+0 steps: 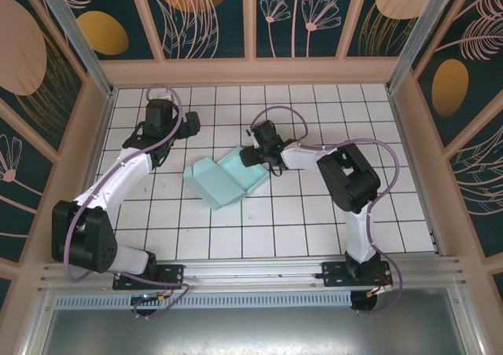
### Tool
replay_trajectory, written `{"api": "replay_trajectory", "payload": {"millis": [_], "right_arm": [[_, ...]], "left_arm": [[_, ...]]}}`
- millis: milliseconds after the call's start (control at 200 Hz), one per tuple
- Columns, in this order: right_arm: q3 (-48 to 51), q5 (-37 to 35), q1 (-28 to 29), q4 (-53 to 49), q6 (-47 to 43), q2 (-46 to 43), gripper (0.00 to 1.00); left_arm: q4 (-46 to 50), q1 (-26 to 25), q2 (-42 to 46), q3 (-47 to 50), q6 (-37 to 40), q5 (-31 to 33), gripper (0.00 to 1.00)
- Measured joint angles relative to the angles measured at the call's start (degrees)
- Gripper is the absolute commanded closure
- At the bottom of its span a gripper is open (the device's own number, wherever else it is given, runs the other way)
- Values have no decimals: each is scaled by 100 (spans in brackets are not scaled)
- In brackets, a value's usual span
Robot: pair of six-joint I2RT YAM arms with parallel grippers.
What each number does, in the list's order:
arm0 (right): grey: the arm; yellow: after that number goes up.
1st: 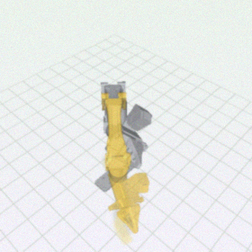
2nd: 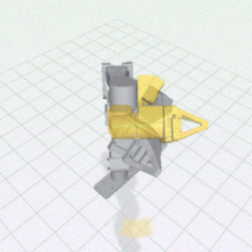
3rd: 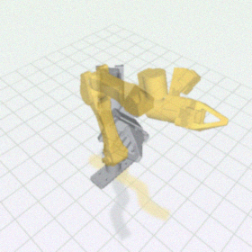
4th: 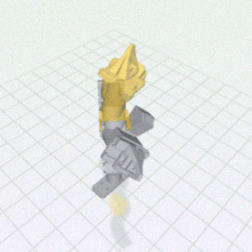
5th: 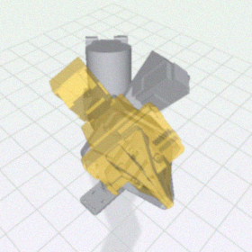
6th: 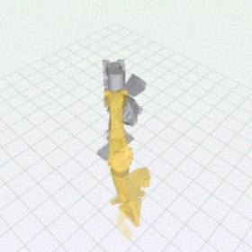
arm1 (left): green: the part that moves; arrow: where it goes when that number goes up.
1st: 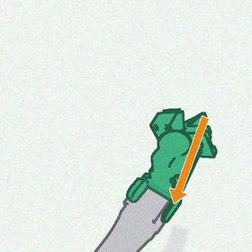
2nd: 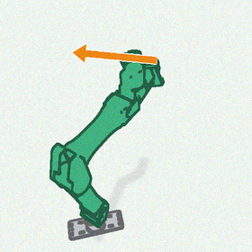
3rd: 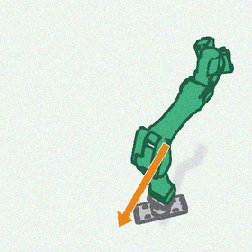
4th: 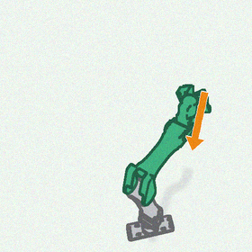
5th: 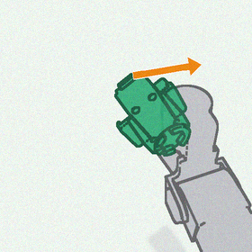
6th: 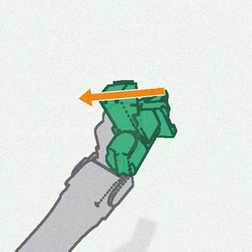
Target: Fold the paper box
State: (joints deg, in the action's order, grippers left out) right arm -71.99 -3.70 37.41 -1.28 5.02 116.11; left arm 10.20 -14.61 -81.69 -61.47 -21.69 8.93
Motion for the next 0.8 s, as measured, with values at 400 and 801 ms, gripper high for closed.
{"api": "replay_trajectory", "payload": {"millis": [400, 801], "right_arm": [[2059, -409, -1556, -114, 706, -1803, 23], [2190, 1121, -2129, 570, -833, -2520, 30]], "left_arm": [[-79, 0, -286, -2, -2, -275, 1], [-361, 0, -343, -2, -7, -638, 1]]}}
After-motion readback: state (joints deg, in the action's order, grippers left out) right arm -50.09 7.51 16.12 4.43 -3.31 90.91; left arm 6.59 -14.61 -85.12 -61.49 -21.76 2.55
